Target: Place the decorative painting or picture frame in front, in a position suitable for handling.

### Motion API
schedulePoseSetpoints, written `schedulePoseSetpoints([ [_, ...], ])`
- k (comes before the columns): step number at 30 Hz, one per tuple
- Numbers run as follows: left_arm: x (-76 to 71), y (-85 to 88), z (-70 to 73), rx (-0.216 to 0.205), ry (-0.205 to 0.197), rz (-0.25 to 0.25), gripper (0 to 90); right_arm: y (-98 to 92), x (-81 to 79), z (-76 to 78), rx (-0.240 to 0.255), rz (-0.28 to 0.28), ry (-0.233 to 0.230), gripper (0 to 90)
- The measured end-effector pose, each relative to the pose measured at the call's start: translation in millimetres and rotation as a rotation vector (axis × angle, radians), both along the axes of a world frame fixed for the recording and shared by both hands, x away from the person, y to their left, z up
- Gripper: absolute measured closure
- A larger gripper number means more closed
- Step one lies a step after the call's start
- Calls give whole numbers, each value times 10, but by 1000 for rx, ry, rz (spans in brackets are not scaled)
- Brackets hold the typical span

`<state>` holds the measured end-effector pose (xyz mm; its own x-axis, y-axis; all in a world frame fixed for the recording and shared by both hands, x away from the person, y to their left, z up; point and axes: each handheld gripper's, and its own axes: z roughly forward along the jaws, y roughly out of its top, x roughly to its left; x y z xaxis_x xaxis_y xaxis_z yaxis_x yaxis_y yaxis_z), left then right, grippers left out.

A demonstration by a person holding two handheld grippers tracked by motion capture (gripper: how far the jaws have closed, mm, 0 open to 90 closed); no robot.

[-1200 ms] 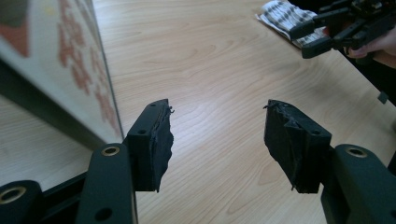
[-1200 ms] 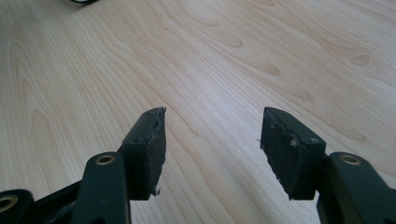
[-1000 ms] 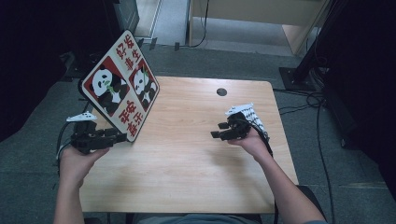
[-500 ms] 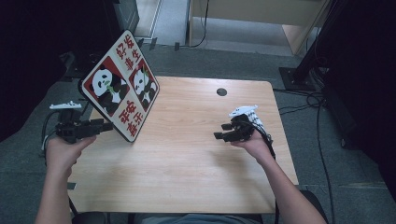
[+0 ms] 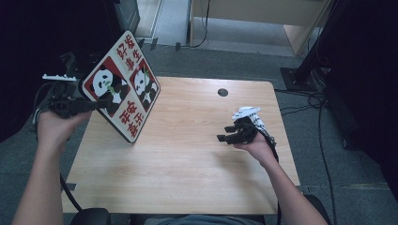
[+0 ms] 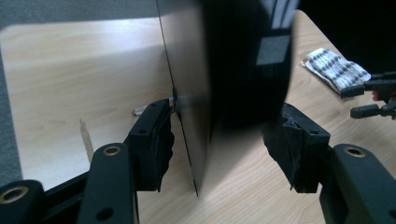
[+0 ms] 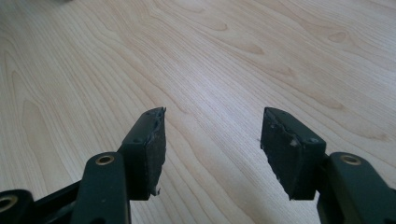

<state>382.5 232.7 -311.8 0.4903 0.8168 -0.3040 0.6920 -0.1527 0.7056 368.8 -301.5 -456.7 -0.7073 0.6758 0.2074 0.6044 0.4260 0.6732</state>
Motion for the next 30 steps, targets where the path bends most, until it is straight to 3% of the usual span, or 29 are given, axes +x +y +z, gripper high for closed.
schedulePoseSetpoints([
  [2, 74, -10, 86, -8, 2, -3, 420, -1, -5, -9, -4, 0, 1, 414],
  [5, 211, -35, 211, 17, 13, -8, 418, 6, -21, -19, -10, 7, -5, 414],
  [9, 373, -44, 310, 53, 33, 3, 418, 18, -45, -28, -11, 7, -4, 414],
  [12, 484, -44, 378, 45, 44, -2, 418, 22, -62, -40, -16, 10, 0, 414],
  [16, 647, -62, 468, 66, 63, -6, 418, 17, -80, -50, -20, 9, 2, 414],
  [26, 1064, -163, 578, 89, 129, -24, 424, -38, -121, -46, -21, -7, -8, 414],
  [30, 1216, -231, 600, 120, 155, -24, 441, -78, -123, -43, -16, -17, -11, 413],
])
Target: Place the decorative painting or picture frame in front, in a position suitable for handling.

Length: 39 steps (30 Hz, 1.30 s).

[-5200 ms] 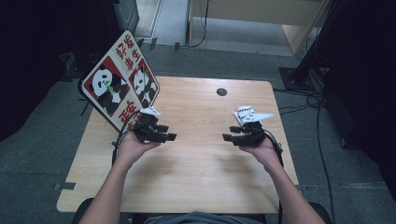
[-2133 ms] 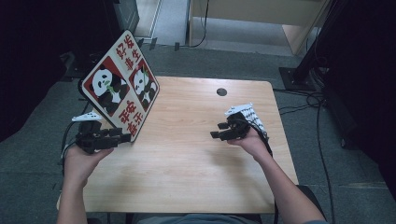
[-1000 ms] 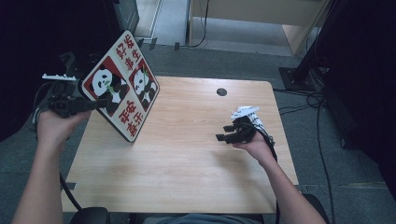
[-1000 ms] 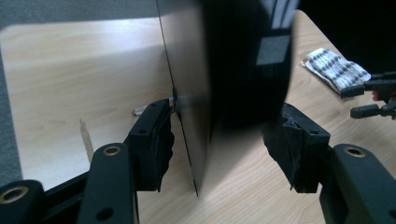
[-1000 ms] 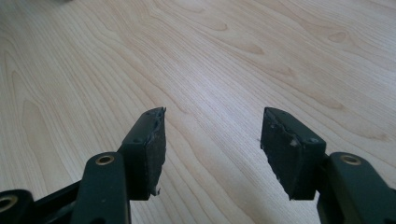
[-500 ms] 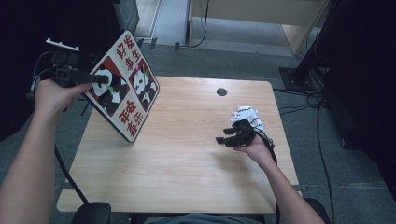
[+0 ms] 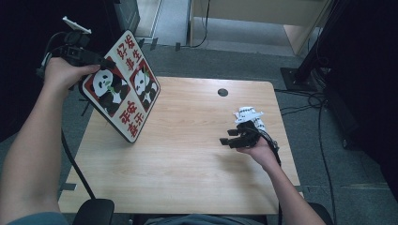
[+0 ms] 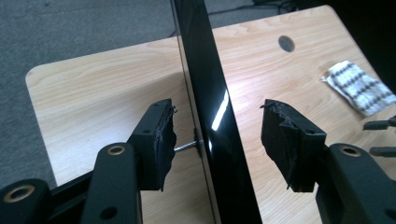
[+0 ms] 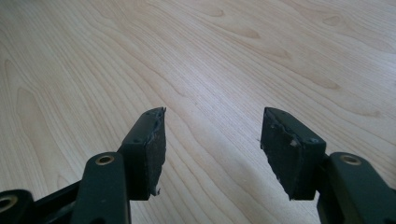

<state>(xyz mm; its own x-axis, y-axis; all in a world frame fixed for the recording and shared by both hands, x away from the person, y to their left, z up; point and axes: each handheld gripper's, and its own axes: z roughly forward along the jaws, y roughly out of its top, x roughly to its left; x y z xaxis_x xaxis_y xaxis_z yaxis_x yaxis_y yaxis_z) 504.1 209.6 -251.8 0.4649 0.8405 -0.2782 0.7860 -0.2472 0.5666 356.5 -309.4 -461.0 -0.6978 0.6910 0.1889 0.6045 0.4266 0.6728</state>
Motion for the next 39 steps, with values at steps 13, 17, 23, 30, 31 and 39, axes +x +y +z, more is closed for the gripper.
schedulePoseSetpoints([
  [13, 241, -115, 38, 75, 73, 29, 781, -76, -19, -13, 5, -17, 0, 413],
  [17, 209, -151, 88, 81, 96, 48, 800, -116, -16, -1, 9, -27, 0, 413],
  [23, 103, -343, 270, 138, 71, -7, 800, -176, -13, 12, 15, -43, -5, 415],
  [30, -117, -636, 462, 90, 54, -83, 795, -191, -21, 16, 13, -52, -10, 415],
  [31, -172, -718, 475, 80, 48, -98, 795, -192, -20, 14, 14, -52, -7, 414],
  [39, -409, -1313, 515, 63, 76, -209, 796, -211, 7, 10, 9, -59, -11, 415],
])
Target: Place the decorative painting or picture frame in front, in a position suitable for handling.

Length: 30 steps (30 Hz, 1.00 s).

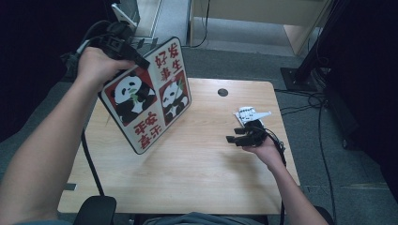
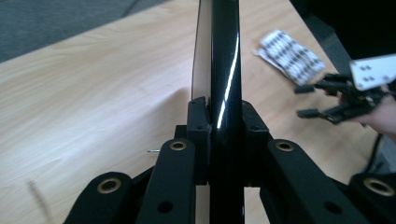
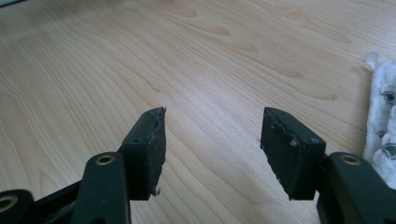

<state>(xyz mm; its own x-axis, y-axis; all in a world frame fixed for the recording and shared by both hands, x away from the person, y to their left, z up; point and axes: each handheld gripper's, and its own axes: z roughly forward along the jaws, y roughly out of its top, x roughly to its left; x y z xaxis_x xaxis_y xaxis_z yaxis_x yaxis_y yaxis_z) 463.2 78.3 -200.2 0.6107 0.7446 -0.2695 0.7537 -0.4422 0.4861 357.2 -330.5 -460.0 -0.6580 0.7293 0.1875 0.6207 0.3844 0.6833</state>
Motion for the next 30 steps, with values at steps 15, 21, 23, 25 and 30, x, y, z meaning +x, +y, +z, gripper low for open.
schedulePoseSetpoints([
  [15, -157, -829, -200, 3, 22, -145, 794, 1, -10, -36, -13, 8, 7, 414],
  [21, -191, -928, -284, -11, 28, -157, 795, -13, -8, -33, -13, -2, 4, 414],
  [23, -196, -933, -306, -7, 32, -152, 794, -19, -5, -36, -20, -4, 5, 414],
  [25, -194, -916, -317, -15, 32, -147, 794, -16, -5, -39, -21, -5, 5, 414],
  [30, -167, -829, -372, -37, 41, -122, 791, -6, -6, -49, -28, -1, 8, 414],
])
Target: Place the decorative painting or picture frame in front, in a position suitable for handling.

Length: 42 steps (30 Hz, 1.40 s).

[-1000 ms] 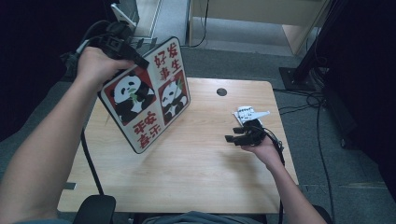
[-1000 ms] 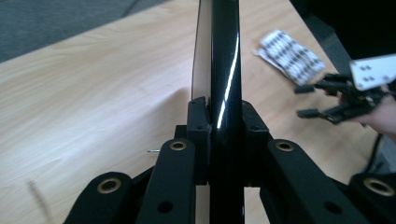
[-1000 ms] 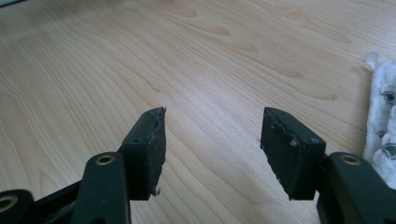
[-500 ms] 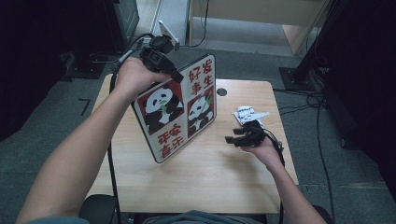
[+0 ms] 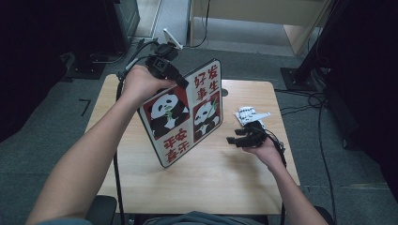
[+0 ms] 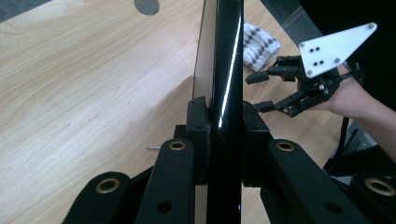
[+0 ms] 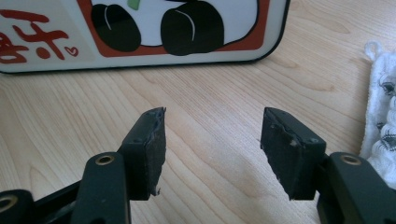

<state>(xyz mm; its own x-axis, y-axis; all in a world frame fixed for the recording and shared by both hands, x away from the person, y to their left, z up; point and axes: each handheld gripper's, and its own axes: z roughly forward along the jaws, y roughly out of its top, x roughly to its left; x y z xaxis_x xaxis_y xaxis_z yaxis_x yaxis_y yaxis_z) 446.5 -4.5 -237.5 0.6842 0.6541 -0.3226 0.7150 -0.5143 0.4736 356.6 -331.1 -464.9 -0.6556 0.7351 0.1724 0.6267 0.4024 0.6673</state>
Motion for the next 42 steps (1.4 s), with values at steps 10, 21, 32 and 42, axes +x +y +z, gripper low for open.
schedulePoseSetpoints([
  [10, 21, 117, -48, -20, 0, 20, 783, -2, 4, 1, -1, 0, -1, 414],
  [21, 56, 150, -74, -17, 9, 19, 673, 1, 0, -3, -4, 4, 3, 414],
  [32, 34, 206, -205, -30, 3, 6, 526, 25, -2, -17, -12, 12, 11, 413],
  [42, 45, 282, -97, -91, -16, 42, 417, 18, 1, -17, -10, 12, 11, 413],
])
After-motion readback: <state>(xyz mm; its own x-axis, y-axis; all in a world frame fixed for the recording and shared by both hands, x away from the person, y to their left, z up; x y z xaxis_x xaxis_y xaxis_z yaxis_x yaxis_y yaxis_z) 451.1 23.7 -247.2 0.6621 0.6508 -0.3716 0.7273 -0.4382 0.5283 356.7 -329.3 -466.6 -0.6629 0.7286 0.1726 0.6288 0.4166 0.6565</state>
